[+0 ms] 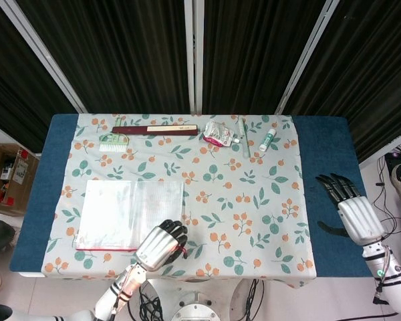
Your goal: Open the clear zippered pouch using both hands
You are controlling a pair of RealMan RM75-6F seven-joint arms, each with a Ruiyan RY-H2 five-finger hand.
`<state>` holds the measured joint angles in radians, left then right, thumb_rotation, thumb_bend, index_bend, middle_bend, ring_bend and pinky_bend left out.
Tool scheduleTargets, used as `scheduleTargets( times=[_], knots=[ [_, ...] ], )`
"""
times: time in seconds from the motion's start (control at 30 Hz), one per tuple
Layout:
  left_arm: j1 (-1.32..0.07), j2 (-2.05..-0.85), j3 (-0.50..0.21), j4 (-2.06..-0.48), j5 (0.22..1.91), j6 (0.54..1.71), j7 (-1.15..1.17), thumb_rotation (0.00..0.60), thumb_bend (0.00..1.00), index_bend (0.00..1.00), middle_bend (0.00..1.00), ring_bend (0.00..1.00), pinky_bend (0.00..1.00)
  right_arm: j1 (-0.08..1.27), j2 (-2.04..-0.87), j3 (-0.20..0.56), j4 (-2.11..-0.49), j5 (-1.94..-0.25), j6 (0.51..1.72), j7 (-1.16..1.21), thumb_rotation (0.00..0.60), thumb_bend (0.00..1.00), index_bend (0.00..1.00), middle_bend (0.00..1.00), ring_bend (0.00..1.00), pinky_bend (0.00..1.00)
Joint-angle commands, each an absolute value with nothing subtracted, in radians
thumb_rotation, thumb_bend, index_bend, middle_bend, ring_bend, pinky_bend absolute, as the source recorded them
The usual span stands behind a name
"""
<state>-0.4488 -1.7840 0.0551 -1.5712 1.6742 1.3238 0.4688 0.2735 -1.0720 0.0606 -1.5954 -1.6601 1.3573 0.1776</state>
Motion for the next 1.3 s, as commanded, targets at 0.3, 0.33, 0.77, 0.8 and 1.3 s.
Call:
scheduleTargets(
  times=[0.3,0.33,0.77,0.8,1.3],
  knots=[
    [-0.370,-1.787,-0.017,-1.615,1.792,1.520,0.584,0.600,0.42,0.69,0.65,0.60,0.70,0.554,-1.085,0.156,-1.739,-1.711,1.090,0.162,0.600,0.06,0.07,0.10,0.00,0.08],
    [-0.367,-1.788,-0.020,-1.620,1.794,1.525,0.588,0.600,0.42,0.69,0.66,0.61,0.71,0.577,-1.095,0.165,-1.744,-1.705,1.068,0.160,0.600,0.06,0.08,0.11,0.00,0.08],
    [-0.334,-1.787,-0.050,-1.665,1.822,1.567,0.632,0.600,0.41,0.72,0.88,0.84,0.92,0.889,-1.307,0.273,-1.697,-1.558,0.776,0.163,0.600,0.08,0.20,0.12,0.00,0.08],
    [-0.333,-1.786,-0.052,-1.667,1.822,1.567,0.631,0.600,0.40,0.73,0.89,0.85,0.92,0.906,-1.326,0.277,-1.685,-1.548,0.763,0.166,0.600,0.09,0.22,0.13,0.00,0.08],
    [-0.321,-1.770,-0.073,-1.676,1.829,1.571,0.599,0.600,0.40,0.73,0.89,0.85,0.93,1.070,-1.536,0.297,-1.515,-1.466,0.694,0.232,0.600,0.17,0.35,0.17,0.00,0.08]
  ],
)
